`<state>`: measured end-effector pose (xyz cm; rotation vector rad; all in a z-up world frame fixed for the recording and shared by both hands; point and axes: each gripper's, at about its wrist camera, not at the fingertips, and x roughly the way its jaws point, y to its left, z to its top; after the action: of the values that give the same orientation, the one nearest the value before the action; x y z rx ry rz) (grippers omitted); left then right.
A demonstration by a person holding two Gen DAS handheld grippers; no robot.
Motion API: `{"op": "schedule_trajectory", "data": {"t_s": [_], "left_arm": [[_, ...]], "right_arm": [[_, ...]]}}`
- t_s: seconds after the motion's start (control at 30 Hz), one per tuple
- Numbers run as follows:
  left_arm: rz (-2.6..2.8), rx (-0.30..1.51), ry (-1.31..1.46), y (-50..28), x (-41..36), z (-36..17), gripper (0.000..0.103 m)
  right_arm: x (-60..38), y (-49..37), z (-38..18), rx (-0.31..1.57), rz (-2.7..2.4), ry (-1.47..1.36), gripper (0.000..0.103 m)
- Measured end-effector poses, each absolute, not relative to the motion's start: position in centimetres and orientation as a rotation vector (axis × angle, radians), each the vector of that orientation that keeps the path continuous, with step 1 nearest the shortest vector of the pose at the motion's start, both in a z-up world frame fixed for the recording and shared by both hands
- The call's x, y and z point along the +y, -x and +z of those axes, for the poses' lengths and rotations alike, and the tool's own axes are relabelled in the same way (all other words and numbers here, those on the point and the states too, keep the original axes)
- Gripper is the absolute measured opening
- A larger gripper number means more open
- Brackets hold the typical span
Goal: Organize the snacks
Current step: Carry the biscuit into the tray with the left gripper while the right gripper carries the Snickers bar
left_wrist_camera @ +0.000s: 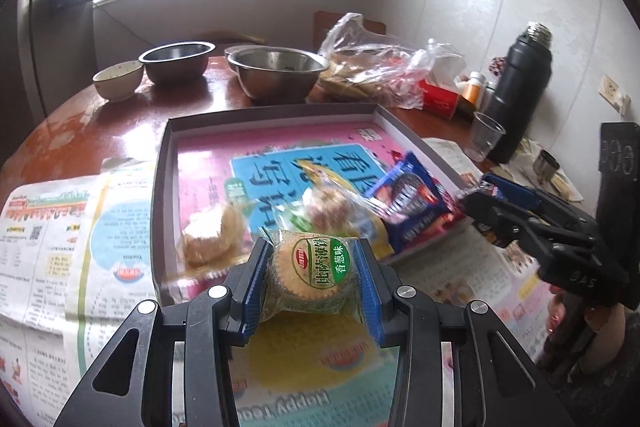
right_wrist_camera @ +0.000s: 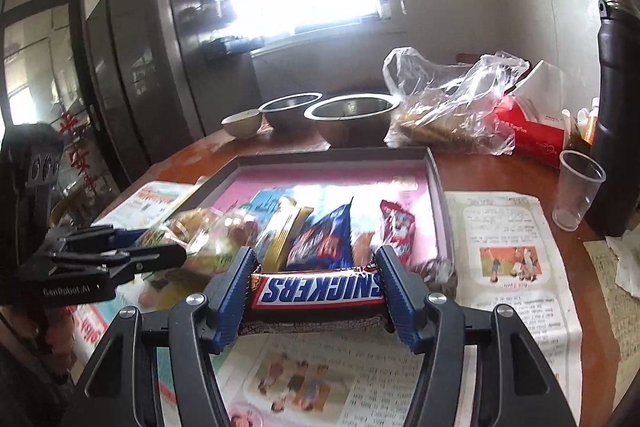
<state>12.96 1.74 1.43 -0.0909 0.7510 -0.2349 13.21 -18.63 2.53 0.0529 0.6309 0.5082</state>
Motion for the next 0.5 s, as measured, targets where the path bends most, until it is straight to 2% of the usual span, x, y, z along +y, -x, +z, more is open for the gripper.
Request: {"op": "schedule_trajectory", "data": {"t_s": [0.5], "left_arm": [[-0.178, 0.774, 0.127, -16.7, 2.4, 0.7, 0.043]], "right_arm": [[-20.2, -17.7, 2.9, 0.655, 0.399, -0.125, 0.062]]}}
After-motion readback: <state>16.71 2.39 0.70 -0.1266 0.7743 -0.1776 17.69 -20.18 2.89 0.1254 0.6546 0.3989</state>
